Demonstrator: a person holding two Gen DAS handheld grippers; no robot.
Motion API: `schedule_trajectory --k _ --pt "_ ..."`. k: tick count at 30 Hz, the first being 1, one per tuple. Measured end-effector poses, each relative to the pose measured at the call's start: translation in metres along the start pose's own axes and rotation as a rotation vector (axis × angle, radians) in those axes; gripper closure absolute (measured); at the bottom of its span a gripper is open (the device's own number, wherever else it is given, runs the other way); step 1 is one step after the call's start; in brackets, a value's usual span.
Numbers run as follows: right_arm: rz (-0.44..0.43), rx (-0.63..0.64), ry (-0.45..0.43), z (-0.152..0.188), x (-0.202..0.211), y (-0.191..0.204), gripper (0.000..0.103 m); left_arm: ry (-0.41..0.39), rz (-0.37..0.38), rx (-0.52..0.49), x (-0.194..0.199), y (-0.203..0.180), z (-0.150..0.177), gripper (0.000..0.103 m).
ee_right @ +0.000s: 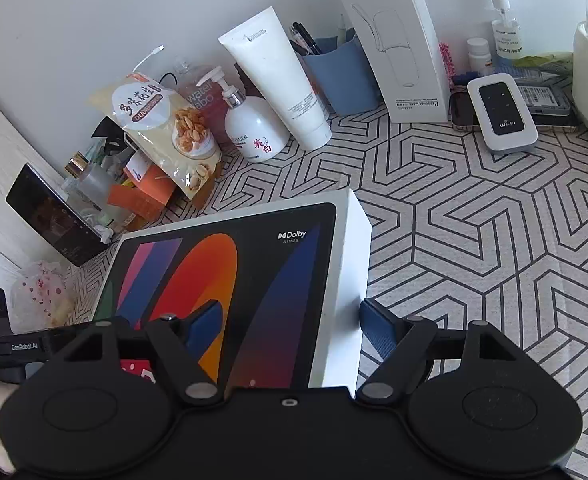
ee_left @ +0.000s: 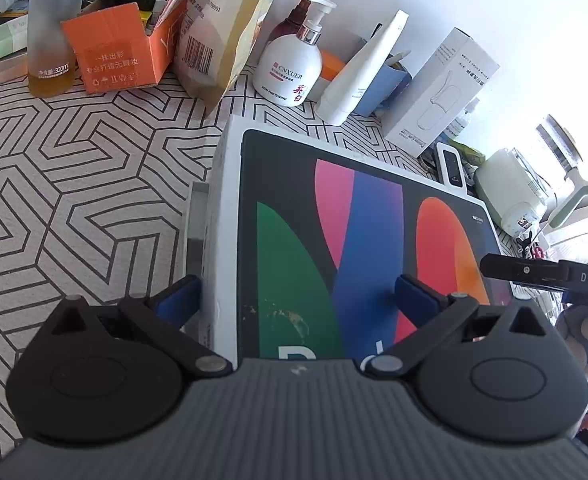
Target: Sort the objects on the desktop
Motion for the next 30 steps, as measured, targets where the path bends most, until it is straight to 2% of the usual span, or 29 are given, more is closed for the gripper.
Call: schedule_trajectory --k 6,15,21,25,30 --pt "0.012 0.031 -0.035 0.007 0.004 0.001 0.022 -0.02 0.015 0.012 0.008 0.0 0.006 0.0" --pt "0.022 0.093 -0.084 0.02 0.019 0.01 0.022 -0.059 0.024 0.024 0.026 0.003 -0.007 0.0" --pt "0.029 0.135 -0.117 0.028 0.029 0.016 0.022 -0.09 0.049 0.029 0.049 0.009 0.003 0.0" --pt "0.034 0.162 -0.139 0.034 0.036 0.02 0.022 -0.123 0.006 0.007 0.066 0.014 0.011 0.0" --pt "0.04 0.197 -0.166 0.041 0.045 0.025 0.022 -0.142 -0.096 -0.095 0.062 0.007 0.011 0.0"
Point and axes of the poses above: each gripper's, at about its wrist camera, not at the fingertips, and x roughly against the way its jaws point, y to its left, z to its underside, the point moved 6 cm from there along -x, roughly the way its jaws point, and after that the axes turned 8 degrees about -y, right-handed, at the moved point
